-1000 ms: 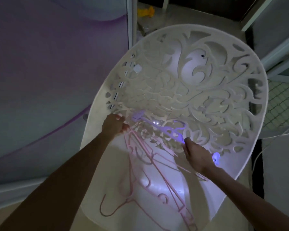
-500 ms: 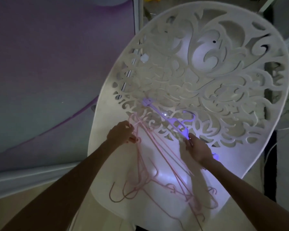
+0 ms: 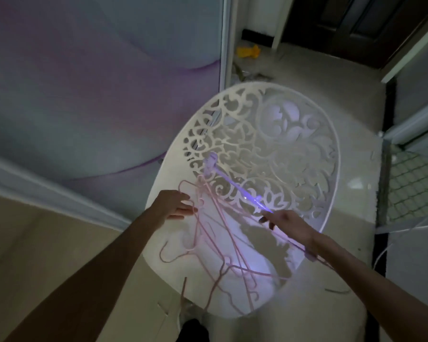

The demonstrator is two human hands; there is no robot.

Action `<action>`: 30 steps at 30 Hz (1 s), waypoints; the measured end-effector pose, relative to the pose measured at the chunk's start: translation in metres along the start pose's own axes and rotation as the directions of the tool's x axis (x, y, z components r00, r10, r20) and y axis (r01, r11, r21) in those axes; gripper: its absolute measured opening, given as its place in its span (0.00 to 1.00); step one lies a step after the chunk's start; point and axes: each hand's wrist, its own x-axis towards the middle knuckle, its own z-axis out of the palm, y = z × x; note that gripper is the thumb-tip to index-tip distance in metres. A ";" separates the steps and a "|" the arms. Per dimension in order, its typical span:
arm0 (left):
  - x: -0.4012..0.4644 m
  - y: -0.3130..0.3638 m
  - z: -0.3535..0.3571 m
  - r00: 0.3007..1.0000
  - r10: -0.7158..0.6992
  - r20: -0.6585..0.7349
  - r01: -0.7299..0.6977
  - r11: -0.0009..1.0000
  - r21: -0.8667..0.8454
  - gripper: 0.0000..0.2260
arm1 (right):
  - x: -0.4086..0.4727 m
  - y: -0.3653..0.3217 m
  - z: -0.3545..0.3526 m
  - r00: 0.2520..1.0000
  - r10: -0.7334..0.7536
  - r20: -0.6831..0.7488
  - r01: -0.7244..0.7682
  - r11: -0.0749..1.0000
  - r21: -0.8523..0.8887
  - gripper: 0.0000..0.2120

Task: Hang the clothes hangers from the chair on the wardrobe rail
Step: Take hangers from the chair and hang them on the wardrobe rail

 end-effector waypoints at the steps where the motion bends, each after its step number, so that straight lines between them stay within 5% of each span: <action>1: -0.019 -0.001 0.000 1.000 0.006 -0.006 -0.006 0.999 -0.033 0.12 | -0.017 -0.010 -0.007 0.998 0.018 0.065 -0.021 0.999 0.043 0.17; 4: -0.081 -0.001 -0.002 1.000 0.006 -0.022 -0.009 0.990 -0.142 0.10 | -0.063 -0.035 -0.025 0.968 -0.037 0.249 0.034 0.999 0.018 0.19; 8: -0.156 -0.016 -0.013 0.996 0.079 -0.036 -0.087 0.890 -0.448 0.08 | -0.112 -0.065 -0.033 0.929 -0.206 0.307 0.233 0.971 -0.055 0.15; 14: -0.286 -0.058 -0.012 0.904 0.428 0.024 -0.109 0.285 -0.952 0.23 | -0.189 -0.125 0.013 0.890 -0.342 0.303 0.297 0.937 0.184 0.12; 19: -0.365 -0.093 -0.015 0.919 0.366 -0.147 -0.141 -0.044 -0.989 0.24 | -0.235 -0.182 0.073 0.898 -0.328 0.295 0.280 0.940 0.194 0.13; 23: -0.418 -0.111 -0.044 0.923 0.227 -0.312 -0.302 -0.077 -0.950 0.20 | -0.275 -0.220 0.113 0.855 -0.331 0.399 0.282 0.943 0.178 0.12; 27: -0.461 -0.122 -0.102 0.893 0.137 -0.430 -0.419 -0.101 -0.902 0.16 | -0.314 -0.269 0.148 0.834 -0.389 0.392 0.439 0.897 -0.044 0.16; 30: -0.492 -0.141 -0.163 0.882 0.052 -0.469 -0.469 -0.008 -0.883 0.17 | -0.333 -0.308 0.164 0.794 -0.510 0.330 0.589 0.779 -0.215 0.14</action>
